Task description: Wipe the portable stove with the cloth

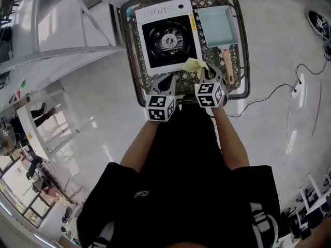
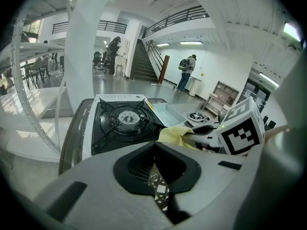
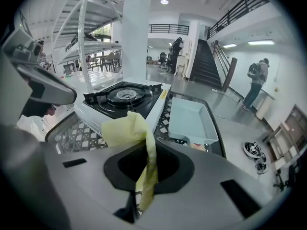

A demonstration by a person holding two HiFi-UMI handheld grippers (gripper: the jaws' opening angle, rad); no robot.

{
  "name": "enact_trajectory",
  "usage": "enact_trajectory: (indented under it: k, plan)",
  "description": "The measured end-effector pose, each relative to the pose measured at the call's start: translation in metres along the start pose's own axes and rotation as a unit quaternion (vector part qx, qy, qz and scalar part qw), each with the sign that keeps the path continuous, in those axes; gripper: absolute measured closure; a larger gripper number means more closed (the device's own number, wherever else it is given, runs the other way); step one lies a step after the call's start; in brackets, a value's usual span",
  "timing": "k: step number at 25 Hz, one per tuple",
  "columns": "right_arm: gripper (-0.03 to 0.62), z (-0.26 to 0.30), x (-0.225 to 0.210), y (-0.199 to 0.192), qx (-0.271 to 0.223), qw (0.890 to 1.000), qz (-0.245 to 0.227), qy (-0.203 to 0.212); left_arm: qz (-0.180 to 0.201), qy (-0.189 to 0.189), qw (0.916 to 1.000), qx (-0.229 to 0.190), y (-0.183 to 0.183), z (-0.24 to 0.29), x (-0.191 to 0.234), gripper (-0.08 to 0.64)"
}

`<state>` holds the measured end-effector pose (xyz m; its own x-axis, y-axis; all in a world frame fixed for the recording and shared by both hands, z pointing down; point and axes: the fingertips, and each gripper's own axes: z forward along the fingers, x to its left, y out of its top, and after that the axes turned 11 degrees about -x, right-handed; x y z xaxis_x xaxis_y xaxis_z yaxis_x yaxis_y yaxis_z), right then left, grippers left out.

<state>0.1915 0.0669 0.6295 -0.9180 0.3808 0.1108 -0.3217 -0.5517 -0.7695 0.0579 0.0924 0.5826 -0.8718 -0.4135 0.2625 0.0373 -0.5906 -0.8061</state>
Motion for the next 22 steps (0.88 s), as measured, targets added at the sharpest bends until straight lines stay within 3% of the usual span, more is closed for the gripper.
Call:
enact_trajectory:
  k: [12, 22]
  plan:
    - [0.574, -0.024, 0.023, 0.052, -0.089, 0.996, 0.012, 0.029, -0.018, 0.013, 0.9996, -0.016, 0.005, -0.018, 0.036, 0.544]
    - [0.574, 0.004, 0.134, 0.152, -0.138, 0.983, 0.013, 0.123, -0.062, 0.069, 0.9942, -0.053, 0.017, -0.063, 0.13, 0.545]
